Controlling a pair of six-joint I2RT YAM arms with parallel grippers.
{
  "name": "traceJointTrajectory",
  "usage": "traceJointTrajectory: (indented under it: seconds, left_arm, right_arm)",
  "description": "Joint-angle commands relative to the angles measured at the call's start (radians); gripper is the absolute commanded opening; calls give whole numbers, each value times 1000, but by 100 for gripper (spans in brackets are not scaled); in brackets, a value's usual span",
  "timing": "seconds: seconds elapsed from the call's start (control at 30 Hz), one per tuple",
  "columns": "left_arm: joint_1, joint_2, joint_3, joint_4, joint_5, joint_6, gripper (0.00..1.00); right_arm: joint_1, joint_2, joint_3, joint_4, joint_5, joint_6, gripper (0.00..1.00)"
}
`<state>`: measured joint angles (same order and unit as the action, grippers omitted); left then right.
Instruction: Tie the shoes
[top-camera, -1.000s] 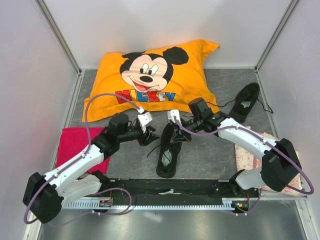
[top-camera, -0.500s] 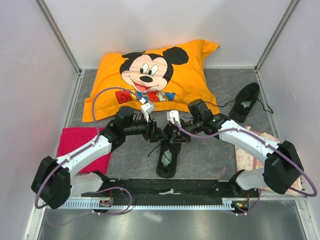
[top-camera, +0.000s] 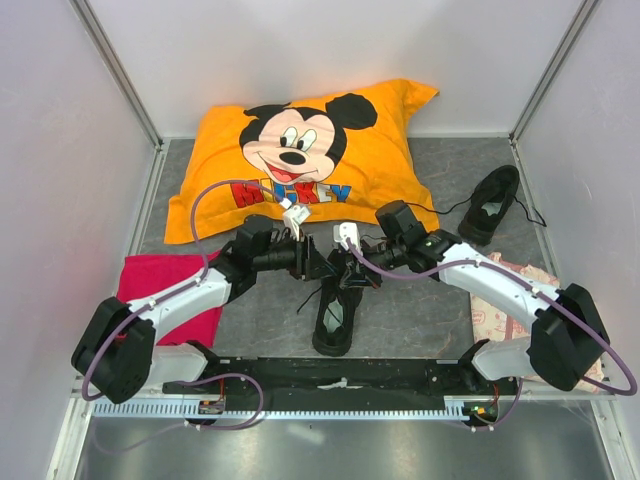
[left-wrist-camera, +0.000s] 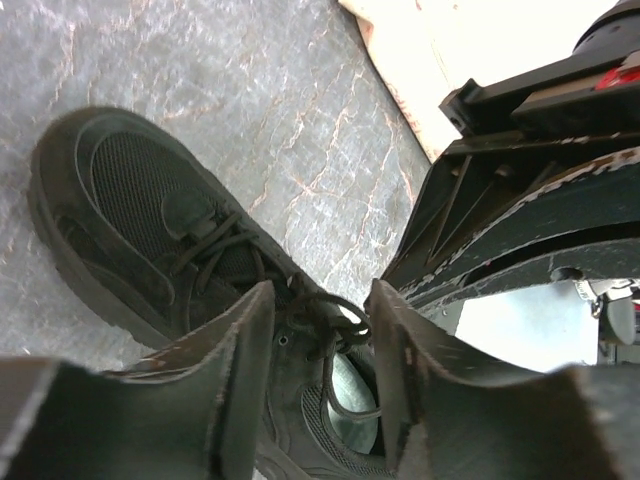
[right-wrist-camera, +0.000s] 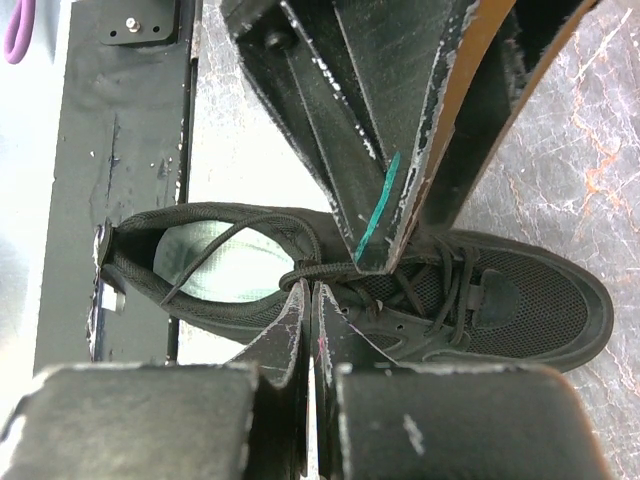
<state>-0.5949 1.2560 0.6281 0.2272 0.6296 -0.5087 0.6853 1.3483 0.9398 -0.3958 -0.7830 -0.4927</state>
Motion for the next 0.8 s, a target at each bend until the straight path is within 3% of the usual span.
traceJointTrajectory:
  seconds: [0.0, 0.13, 0.17, 0.27, 0.77]
  left_arm:
    - [3, -12, -28, 49, -10, -47, 46]
    - [4, -20, -41, 49, -19, -50, 30]
    - [4, -23, -41, 49, -28, -51, 20]
    - [4, -33, -48, 50, -71, -41, 2]
    - [29, -89, -74, 12, -99, -8, 1]
  right_arm:
    - [7, -37, -13, 28, 7, 3, 0]
    - [5, -41, -16, 23, 8, 5, 0]
    - [5, -44, -16, 20, 10, 3, 0]
    - [5, -55, -13, -9, 19, -13, 0]
    - [5, -101, -42, -113, 68, -78, 0]
